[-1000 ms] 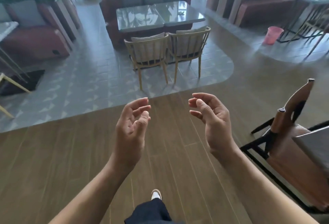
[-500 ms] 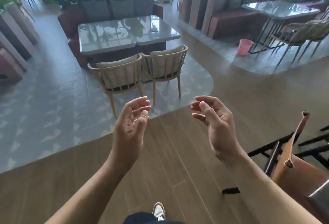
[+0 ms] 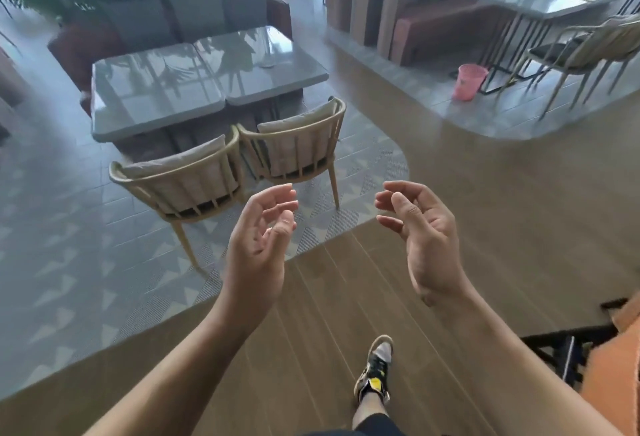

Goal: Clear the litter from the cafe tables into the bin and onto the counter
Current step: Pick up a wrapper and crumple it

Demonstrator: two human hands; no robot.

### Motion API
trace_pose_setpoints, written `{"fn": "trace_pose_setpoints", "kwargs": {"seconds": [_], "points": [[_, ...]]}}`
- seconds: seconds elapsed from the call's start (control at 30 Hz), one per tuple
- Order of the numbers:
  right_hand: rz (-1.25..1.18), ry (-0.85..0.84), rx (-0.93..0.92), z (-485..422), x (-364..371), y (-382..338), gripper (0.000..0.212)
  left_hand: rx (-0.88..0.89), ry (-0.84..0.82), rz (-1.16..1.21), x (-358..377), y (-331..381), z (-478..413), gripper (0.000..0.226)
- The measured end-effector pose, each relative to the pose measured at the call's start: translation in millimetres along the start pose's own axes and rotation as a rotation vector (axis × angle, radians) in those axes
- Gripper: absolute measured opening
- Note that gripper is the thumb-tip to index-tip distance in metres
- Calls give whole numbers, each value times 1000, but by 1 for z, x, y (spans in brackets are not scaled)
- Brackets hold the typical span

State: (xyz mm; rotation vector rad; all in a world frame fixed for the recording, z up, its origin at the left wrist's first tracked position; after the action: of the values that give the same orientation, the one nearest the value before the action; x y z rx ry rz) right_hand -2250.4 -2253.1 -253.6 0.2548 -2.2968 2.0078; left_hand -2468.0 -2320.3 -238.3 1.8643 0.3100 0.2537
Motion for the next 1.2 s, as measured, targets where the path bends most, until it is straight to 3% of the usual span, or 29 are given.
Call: {"fn": "trace_pose_setpoints", "kwargs": {"seconds": [0.33, 0.73, 1.0, 1.2], "points": [[20, -97, 59, -241, -57, 20, 25, -52, 88, -19, 116, -72, -189, 28], [33, -106, 88, -461, -81, 55, 24, -68, 92, 37, 208, -146, -387, 27], [31, -31, 47, -634, -85, 73, 24, -67, 18, 102, 267, -205, -558, 27], [42, 111, -3, -731, -132, 70, 23, -58, -125, 75, 344, -226, -662, 33]]}}
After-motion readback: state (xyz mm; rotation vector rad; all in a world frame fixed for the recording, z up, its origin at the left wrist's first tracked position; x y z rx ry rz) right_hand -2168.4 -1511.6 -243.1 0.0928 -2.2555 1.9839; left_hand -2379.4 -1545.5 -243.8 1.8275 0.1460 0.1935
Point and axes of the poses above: each hand's wrist, its own z-axis away from the middle knuckle, its own x-axis out of the palm, y = z × x, the point moved 4 cm from there along -z, towards the middle knuckle, and after that the axes turned 3 degrees about z, right-handed, at the moved point
